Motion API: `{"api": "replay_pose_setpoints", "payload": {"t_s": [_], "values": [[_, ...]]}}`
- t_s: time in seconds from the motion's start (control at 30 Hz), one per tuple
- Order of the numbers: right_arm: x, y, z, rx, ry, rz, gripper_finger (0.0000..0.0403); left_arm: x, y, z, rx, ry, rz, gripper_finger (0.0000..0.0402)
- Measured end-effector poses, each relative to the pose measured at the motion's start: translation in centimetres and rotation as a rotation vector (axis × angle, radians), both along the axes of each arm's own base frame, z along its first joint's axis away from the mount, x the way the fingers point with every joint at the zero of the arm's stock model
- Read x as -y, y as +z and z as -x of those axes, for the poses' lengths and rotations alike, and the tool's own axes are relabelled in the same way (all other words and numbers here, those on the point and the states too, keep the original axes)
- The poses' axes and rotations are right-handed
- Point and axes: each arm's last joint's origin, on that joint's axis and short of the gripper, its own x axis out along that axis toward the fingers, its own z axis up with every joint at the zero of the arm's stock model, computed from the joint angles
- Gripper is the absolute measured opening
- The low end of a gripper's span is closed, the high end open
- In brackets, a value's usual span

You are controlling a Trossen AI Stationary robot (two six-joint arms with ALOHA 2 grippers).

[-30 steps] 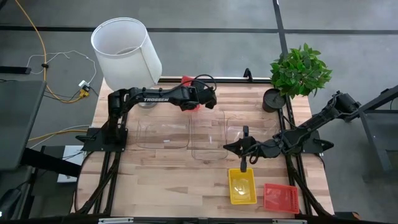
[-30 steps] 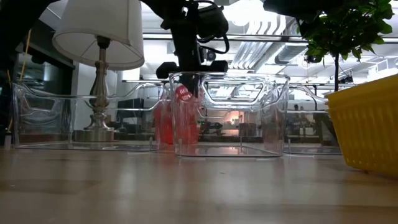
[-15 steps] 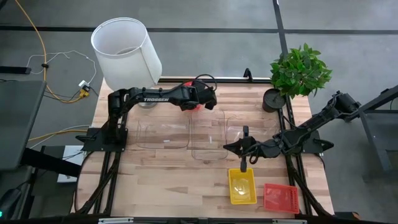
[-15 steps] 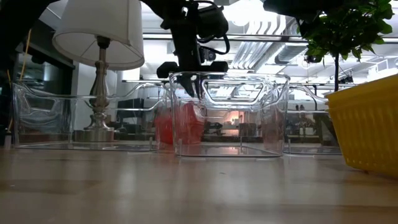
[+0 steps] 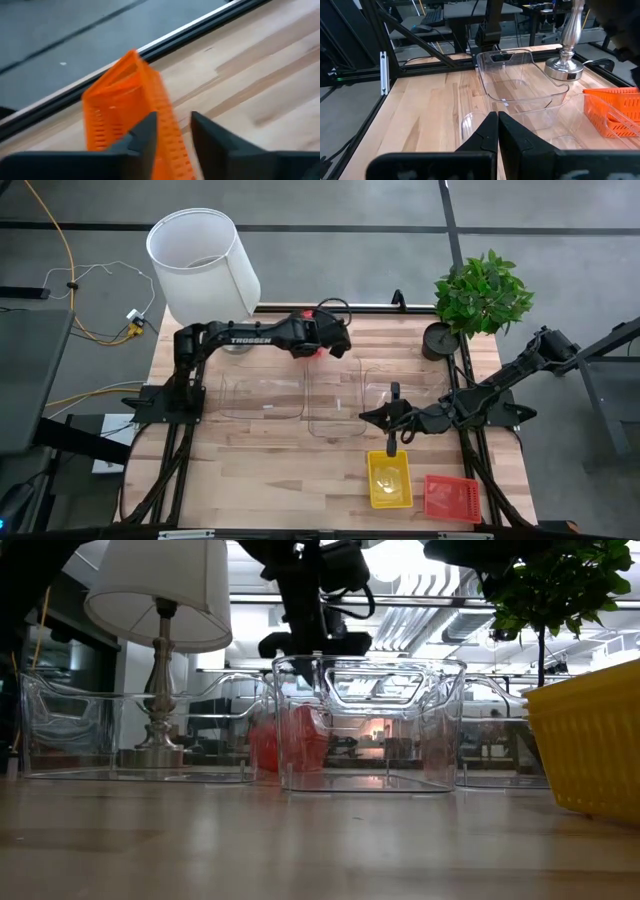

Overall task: Stack baskets by color
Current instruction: Stack the middle orange bin on the top orange bin

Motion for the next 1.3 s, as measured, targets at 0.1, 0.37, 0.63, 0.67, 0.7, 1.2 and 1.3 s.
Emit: {"api": "replay_pose_setpoints", "payload": {"t_s": [0.1, 0.37, 0.63, 0.67, 0.7, 1.2, 1.3], "values": [[0.0, 0.0, 0.0, 0.000, 0.000, -0.001, 0.0000, 0.1, -0.8, 0.4, -0.040, 0.035, -0.037, 0.0020], [0.0, 0.0, 0.0, 0.000, 0.000, -0.001, 0.0000, -0.6, -2.3, 0.7, 0.008, 0.081, -0.059, 0.0003], [0.0, 0.0, 0.0, 0.000, 0.000, -0.001, 0.0000, -0.8, -2.0, 0.2, 0.060, 0.070, -0.071, 0.0000], [0.0, 0.0, 0.0, 0.000, 0.000, -0.003, 0.0000, -0.8, -2.0, 0.2, 0.060, 0.070, -0.071, 0.0000], [0.0, 0.0, 0.0, 0.001, -0.001, -0.006, 0.0000, -0.9, -2.0, 0.3, 0.061, 0.071, -0.071, 0.0000], [0.0, 0.0, 0.0, 0.002, -0.003, -0.015, 0.0000, -1.4, -2.6, 0.5, 0.080, 0.097, -0.013, 0.0000], [0.0, 0.0, 0.0, 0.001, -0.003, -0.015, 0.0000, -1.4, -2.6, 0.6, 0.076, 0.093, -0.011, 0.0000]]}}
